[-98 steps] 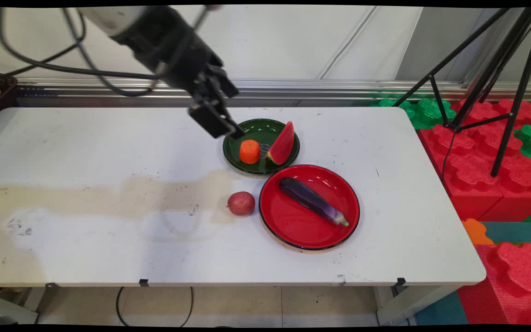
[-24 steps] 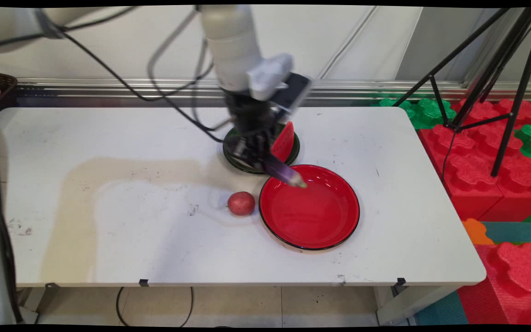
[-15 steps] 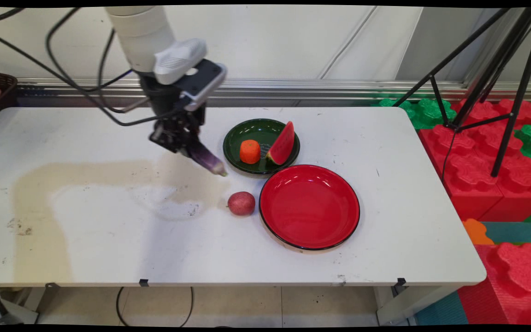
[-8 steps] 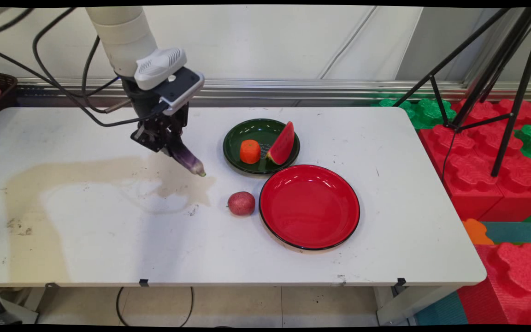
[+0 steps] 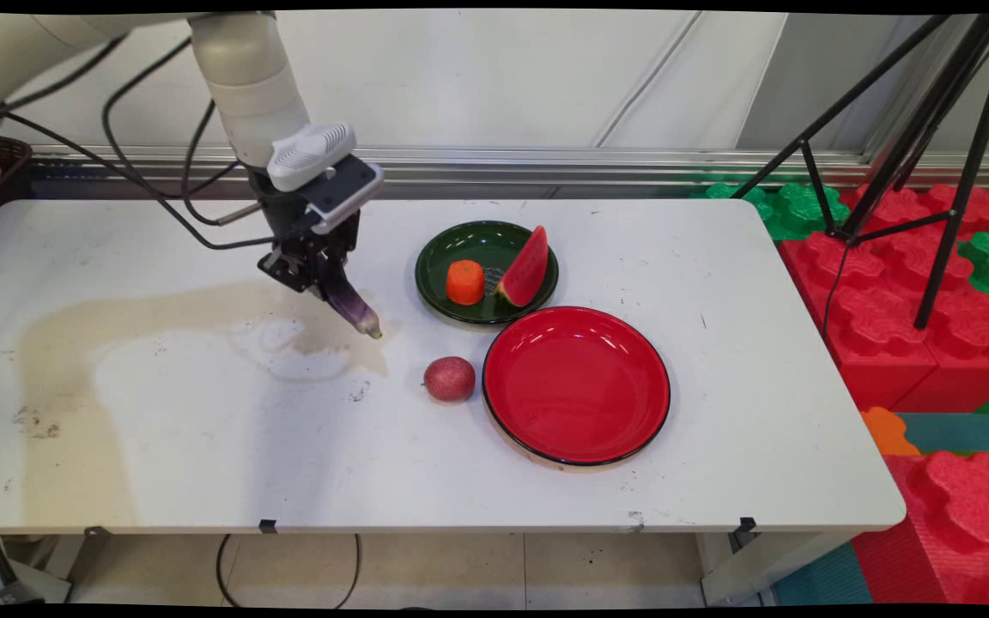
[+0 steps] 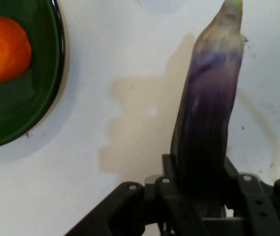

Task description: Place the picked object on the table

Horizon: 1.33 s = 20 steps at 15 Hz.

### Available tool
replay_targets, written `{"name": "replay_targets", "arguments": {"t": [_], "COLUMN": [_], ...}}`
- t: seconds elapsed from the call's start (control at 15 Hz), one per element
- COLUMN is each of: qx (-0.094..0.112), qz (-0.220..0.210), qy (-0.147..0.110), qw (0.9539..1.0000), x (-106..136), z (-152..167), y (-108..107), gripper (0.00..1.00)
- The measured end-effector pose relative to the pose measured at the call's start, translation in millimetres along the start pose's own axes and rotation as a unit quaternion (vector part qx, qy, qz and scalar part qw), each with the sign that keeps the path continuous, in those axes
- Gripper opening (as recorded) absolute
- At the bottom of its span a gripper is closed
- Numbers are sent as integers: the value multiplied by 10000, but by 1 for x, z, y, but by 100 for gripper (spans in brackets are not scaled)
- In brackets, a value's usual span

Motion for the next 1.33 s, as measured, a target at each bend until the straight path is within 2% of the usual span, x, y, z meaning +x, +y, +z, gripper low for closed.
{"name": "replay_targets", "arguments": {"t": [0.73, 1.07, 1.13, 1.33], "qx": [-166, -201, -207, -208], "qz": [140, 174, 180, 200], "qy": [41, 45, 49, 56], "qw": [9998, 9996, 9996, 9996], "x": [-22, -29, -30, -32], "z": [59, 73, 75, 79], "y": [-32, -40, -41, -44], "gripper": [0, 0, 100, 100]}}
